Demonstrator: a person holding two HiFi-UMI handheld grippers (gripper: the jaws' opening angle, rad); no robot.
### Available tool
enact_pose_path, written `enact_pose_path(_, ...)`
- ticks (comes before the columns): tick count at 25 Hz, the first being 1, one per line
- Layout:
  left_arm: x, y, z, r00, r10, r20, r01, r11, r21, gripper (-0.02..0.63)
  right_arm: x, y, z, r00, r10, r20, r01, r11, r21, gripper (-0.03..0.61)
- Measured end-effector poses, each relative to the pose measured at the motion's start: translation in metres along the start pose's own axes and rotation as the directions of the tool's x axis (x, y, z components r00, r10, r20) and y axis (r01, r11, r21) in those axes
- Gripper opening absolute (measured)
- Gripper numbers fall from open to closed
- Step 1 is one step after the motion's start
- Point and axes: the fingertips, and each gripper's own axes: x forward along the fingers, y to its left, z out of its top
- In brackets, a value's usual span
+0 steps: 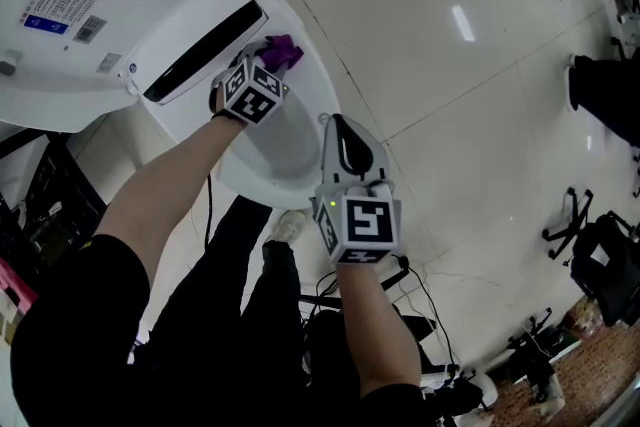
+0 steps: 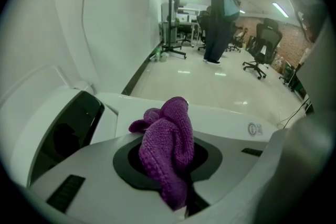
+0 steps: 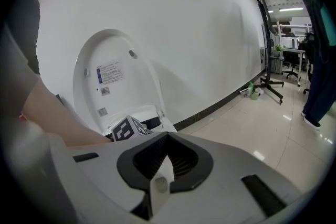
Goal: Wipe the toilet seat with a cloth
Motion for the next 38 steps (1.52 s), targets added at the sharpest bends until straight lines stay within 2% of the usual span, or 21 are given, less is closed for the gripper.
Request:
enact_pose_path(7, 0.002, -0.026, 0.016, 0.994, -0.107, -0.002, 0.107, 0.994, 0.035, 0.084, -0.012, -0.001, 0.012, 1.0, 0.006, 0.031, -0.006, 1.0, -0.008, 0.017)
enact_pose_path(14, -0.051, -0.049, 0.039, 0.994, -0.086, 0.068, 0.082, 0.995, 0.063, 0.084, -0.043, 0.008, 0.029, 0.998, 0.018, 0.068, -0.017, 1.0, -0.021, 0.017)
enact_pose_path(18, -0.113, -0.074, 0.042, 0.993, -0.061, 0.096, 0.053, 0.995, 0.086, 0.084, -0.081, 0.026, 0.042, 0.995, 0.035, 0.095, -0.031, 0.999, -0.04, 0.017)
enact_pose_path(26, -0.269, -0.134, 0.055, 0.981, 0.035, 0.189, -0.049, 0.996, 0.069, 0.084, -0.19, 0.068, 0.071, 0.984, 0.091, 0.151, -0.076, 0.991, -0.108, 0.017)
enact_pose_path(32, -0.388, -0.172, 0.061, 0.949, 0.136, 0.285, -0.153, 0.988, 0.036, 0.084, -0.267, 0.108, 0.082, 0.972, 0.148, 0.18, -0.114, 0.976, -0.186, 0.017)
enact_pose_path(38, -0.497, -0.209, 0.055, 0.914, 0.189, 0.358, -0.209, 0.978, 0.017, 0.084, -0.328, 0.149, 0.088, 0.964, 0.183, 0.191, -0.139, 0.965, -0.222, 0.015)
